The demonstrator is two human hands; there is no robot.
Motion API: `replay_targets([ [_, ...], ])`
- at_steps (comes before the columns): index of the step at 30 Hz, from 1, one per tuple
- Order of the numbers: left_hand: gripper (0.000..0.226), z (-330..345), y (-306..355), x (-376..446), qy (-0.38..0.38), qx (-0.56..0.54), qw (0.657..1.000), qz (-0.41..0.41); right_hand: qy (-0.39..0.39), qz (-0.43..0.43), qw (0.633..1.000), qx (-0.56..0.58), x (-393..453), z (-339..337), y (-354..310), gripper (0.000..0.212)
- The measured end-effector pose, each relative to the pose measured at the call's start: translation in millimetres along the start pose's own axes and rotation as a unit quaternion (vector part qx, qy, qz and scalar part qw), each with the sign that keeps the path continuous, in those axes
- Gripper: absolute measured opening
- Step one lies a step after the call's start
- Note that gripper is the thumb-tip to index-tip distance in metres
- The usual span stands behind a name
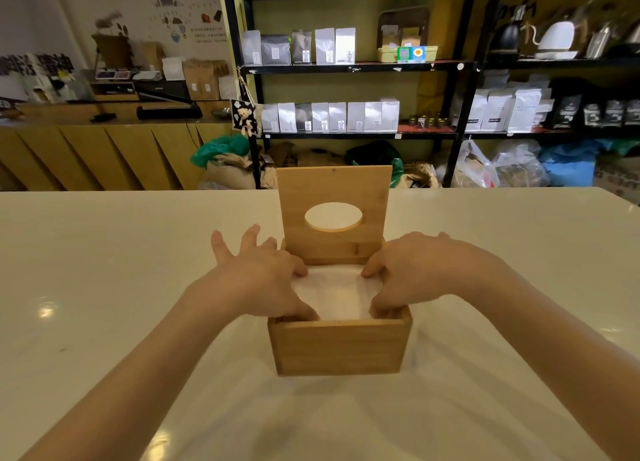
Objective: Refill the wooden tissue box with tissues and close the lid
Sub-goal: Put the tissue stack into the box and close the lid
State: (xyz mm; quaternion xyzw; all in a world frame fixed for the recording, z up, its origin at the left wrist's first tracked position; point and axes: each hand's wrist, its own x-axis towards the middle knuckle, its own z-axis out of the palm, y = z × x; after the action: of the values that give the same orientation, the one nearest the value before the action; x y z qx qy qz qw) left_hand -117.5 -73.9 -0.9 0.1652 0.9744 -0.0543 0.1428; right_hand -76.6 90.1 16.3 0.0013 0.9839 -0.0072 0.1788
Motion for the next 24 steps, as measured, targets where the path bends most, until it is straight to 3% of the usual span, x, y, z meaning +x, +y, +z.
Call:
replay_targets([
  [4,0.035,1.9,-2.7,-6.0,0.079,-0.069,0.995,0.002,0.067,-0.037,0.991,0.11,-5.7,-3.9,5.2,0.027],
  [7,0.023,0.7,-0.7,-10.0,0.121,-0.036,0.992,-0.022,0.098,-0.031,0.988,0.111,-5.0,0.4,1.5,0.02],
  [15,0.025,-7.5,4.8,-1.0,0.067,0.039,0.997,-0.028,0.07,0.009,0.996,0.049,-1.3,1.3,-3.6,0.027],
  [18,0.022,-9.6,0.7,0.6,0.072,-0.04,0.997,-0.01,0.098,-0.007,0.987,0.128,-2.8,2.9,0.5,0.029],
  [24,0.031,10.8,2.2,1.2,0.117,-0.205,0.972,0.009,0.235,-0.008,0.915,0.327,5.1,15.9,2.1,0.021],
])
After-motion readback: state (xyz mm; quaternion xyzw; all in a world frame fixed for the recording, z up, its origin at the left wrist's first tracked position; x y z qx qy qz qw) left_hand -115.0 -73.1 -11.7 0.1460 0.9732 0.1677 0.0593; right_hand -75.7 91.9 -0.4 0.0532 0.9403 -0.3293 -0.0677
